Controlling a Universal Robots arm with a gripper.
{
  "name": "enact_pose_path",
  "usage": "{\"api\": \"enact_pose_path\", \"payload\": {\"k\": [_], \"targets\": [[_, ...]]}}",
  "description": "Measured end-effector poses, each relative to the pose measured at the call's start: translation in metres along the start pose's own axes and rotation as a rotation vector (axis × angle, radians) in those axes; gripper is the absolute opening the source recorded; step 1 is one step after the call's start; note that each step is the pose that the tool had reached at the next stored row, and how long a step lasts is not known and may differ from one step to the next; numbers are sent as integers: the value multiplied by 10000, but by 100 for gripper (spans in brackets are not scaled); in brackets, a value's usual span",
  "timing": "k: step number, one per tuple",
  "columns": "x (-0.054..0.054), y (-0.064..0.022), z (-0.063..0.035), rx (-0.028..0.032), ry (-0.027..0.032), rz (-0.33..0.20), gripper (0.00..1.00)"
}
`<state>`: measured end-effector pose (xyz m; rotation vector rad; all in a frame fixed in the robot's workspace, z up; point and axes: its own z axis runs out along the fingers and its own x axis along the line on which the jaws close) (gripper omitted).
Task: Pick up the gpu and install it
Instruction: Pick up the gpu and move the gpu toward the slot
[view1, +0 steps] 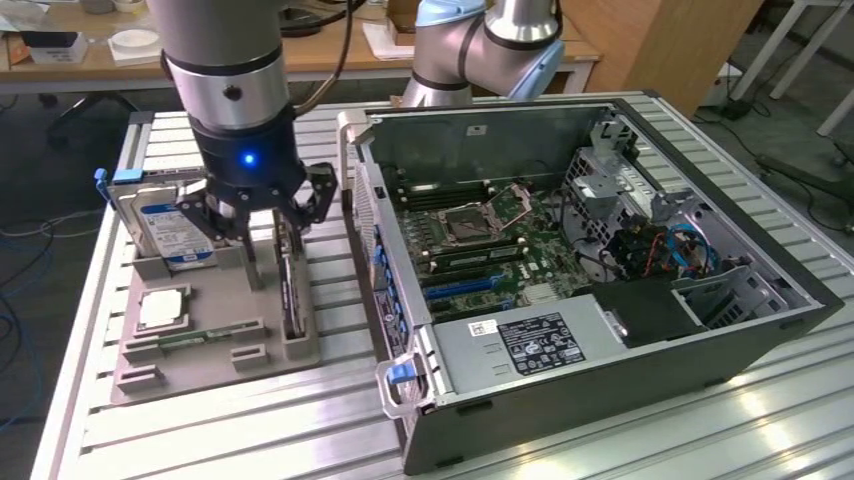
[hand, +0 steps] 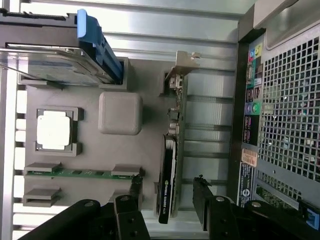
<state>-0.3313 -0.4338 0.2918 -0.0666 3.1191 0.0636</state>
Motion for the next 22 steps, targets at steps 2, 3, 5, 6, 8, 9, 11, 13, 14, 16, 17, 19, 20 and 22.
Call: {"api": "enact_pose_path", "payload": {"k": [2,3,5,6,8,9,11,13,14,16,17,19,20,22], "targets": [[-6,-12,36,5,-8,-1,53],[-9,-16,55,7,-13,-1,53],[-18,-25,90,11,-22,-1,53],[-22,-28,108,13,-28,-1,53],[-29,-34,144,18,-41,-2,53],[-33,-37,164,21,-48,-2,53],[-36,-41,200,26,-59,-2,53],[-39,-44,236,29,-72,-4,53],[-40,-45,253,30,-77,-3,53],[-41,-48,291,32,-91,-4,53],[-41,-49,309,32,-98,-4,53],[-42,-51,345,33,-110,-5,53],[-43,-52,362,33,-115,-4,53],[-43,-54,395,34,-126,-5,53]]}}
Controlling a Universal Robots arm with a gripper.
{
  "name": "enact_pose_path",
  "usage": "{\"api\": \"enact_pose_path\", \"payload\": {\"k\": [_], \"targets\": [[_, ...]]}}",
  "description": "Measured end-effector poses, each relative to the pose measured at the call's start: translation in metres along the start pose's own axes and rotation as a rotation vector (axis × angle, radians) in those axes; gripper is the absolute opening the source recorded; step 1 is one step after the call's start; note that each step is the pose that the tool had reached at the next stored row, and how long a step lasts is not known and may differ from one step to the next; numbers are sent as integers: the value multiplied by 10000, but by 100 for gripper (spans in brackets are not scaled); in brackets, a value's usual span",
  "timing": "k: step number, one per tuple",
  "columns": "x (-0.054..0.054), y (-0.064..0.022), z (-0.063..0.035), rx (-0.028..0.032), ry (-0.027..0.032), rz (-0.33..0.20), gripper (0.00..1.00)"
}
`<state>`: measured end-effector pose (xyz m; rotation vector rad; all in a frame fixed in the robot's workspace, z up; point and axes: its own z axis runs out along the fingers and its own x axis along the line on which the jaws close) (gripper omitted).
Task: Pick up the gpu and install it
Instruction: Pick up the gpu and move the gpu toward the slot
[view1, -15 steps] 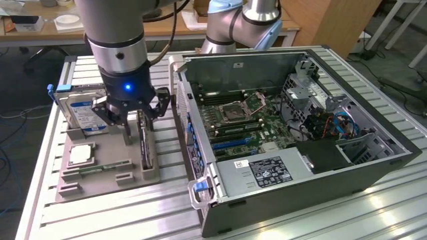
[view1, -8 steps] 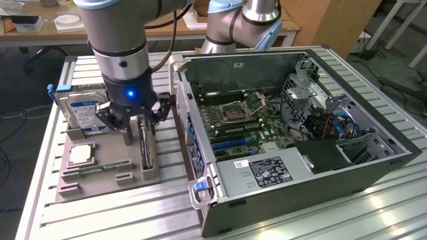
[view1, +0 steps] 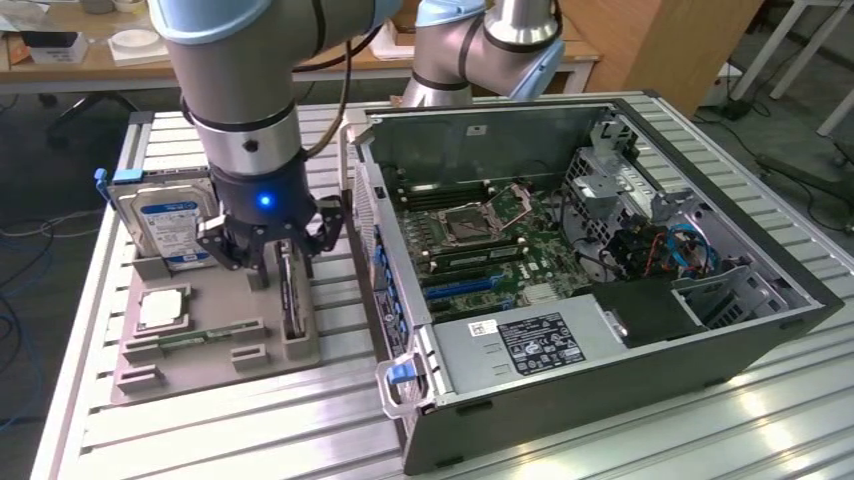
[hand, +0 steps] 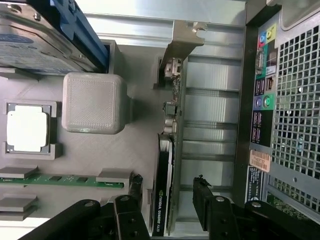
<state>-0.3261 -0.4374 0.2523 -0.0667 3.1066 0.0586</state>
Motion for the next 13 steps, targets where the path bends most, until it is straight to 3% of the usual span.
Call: {"api": "enact_pose_path", "payload": {"k": [13], "targets": [[9,-17,224,2,-42,-2,53]]}}
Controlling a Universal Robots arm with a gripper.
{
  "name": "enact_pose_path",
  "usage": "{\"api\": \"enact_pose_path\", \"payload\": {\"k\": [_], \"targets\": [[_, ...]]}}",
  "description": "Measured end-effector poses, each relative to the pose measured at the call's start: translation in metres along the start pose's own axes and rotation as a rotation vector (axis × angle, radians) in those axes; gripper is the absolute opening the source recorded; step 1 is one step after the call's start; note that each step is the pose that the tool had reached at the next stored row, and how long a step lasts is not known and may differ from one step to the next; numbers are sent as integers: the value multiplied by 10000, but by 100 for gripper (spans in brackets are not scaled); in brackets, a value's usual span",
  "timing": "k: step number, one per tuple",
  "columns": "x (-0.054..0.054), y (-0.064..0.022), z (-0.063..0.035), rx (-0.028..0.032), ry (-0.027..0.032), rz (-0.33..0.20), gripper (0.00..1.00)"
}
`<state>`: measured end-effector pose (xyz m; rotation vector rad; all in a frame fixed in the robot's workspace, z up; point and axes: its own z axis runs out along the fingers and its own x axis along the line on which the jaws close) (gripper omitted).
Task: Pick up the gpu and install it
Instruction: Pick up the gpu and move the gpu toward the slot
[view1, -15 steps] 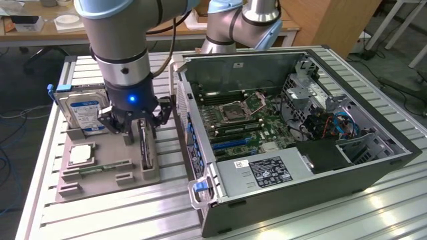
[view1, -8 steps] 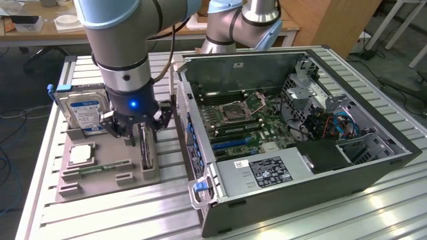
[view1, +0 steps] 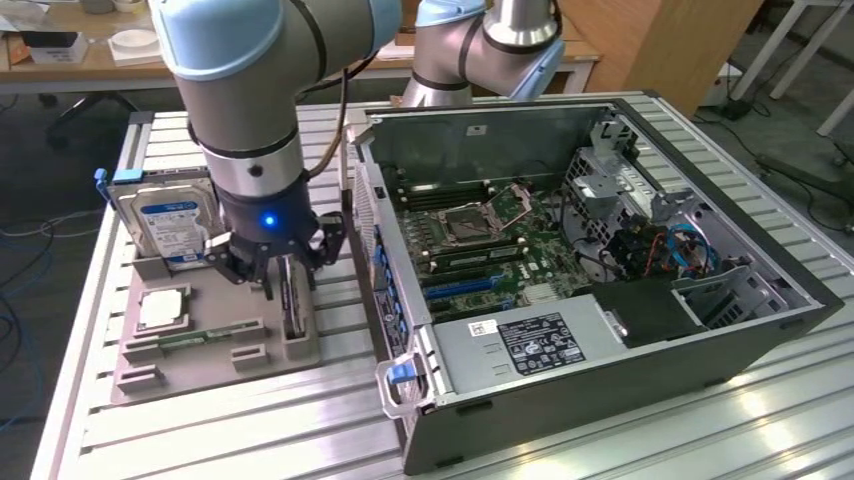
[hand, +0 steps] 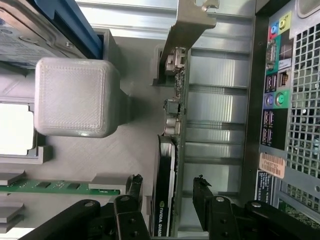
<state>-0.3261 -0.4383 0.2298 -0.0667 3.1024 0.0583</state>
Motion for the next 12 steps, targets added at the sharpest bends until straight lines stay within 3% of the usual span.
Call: {"api": "enact_pose_path", "payload": {"k": [7,12], "targets": [[0,4,31,0,-4,-1,53],[-3,77,49,0,-5,-1,53]]}}
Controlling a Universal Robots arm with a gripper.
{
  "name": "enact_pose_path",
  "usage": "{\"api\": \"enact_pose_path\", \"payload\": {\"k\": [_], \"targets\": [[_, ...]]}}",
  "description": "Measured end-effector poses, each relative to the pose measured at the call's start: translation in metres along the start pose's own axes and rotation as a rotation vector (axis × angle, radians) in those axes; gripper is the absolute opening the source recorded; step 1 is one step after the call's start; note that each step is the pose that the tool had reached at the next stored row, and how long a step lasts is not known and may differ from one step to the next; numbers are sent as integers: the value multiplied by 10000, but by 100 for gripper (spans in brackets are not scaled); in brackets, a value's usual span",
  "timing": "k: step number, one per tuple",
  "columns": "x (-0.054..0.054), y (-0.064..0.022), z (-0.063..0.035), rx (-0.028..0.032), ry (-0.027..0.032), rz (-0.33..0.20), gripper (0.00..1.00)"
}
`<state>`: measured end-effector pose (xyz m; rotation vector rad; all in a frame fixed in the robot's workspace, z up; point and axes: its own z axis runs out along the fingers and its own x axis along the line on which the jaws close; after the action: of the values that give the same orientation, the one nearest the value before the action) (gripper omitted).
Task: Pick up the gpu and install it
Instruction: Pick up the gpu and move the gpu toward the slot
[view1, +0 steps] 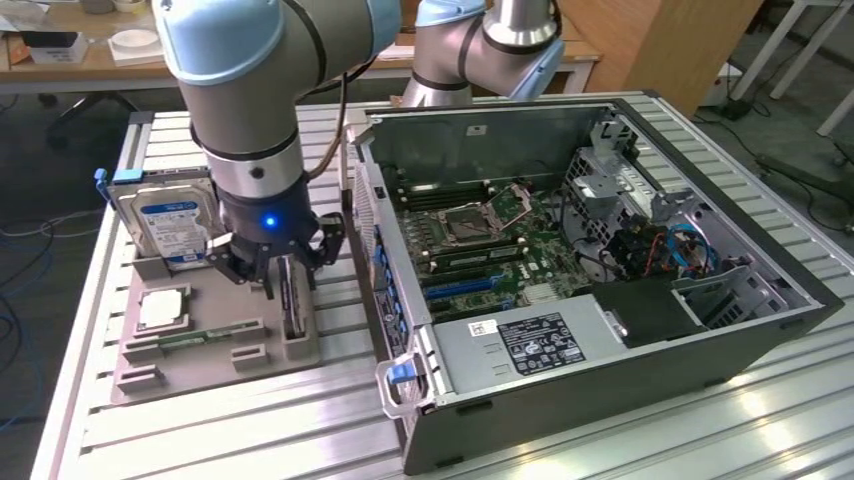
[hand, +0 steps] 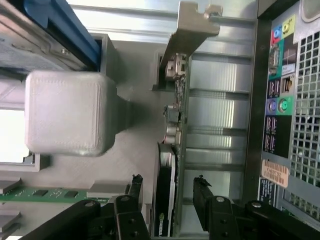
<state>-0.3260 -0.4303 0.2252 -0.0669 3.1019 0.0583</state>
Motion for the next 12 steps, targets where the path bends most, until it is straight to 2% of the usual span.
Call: {"api": "enact_pose_path", "payload": {"k": [3,12], "targets": [[-1,51,13,2,2,0,53],[14,62,75,2,2,2,53]]}}
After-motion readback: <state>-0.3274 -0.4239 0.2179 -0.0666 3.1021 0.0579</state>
